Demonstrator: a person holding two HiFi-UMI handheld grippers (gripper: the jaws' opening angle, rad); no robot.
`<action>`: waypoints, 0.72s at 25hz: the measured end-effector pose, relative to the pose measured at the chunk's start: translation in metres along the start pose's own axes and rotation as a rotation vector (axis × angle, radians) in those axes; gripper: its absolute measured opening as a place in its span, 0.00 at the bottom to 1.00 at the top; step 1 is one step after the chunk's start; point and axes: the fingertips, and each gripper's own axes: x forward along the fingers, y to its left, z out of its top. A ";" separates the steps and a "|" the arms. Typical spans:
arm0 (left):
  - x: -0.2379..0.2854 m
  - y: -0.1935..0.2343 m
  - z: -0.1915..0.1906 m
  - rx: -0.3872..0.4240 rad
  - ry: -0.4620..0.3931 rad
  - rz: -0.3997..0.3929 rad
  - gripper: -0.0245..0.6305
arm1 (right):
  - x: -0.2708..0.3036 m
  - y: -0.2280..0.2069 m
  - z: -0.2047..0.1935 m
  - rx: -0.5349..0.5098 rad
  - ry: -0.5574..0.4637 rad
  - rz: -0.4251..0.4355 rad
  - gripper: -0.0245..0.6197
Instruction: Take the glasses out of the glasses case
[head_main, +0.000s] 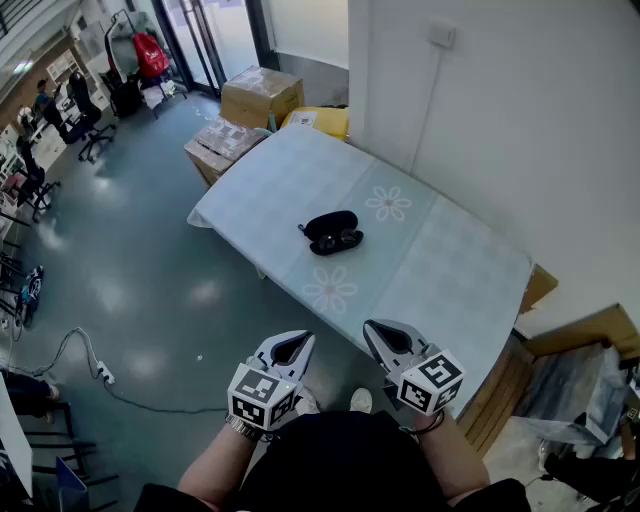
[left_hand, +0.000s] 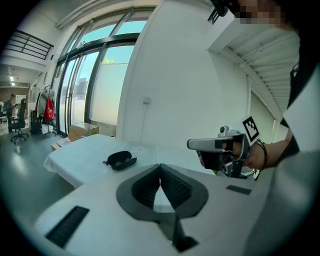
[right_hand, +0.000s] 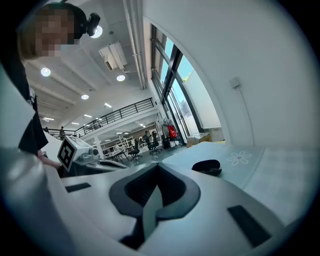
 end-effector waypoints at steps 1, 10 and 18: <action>0.000 0.000 0.000 0.000 0.000 0.000 0.08 | 0.000 0.000 0.000 0.000 -0.001 0.000 0.07; -0.003 0.001 0.001 -0.005 -0.005 0.003 0.08 | 0.002 0.003 0.001 -0.002 0.002 0.004 0.07; -0.009 0.008 -0.002 -0.012 -0.007 0.008 0.08 | 0.008 0.009 0.003 0.000 -0.013 0.014 0.07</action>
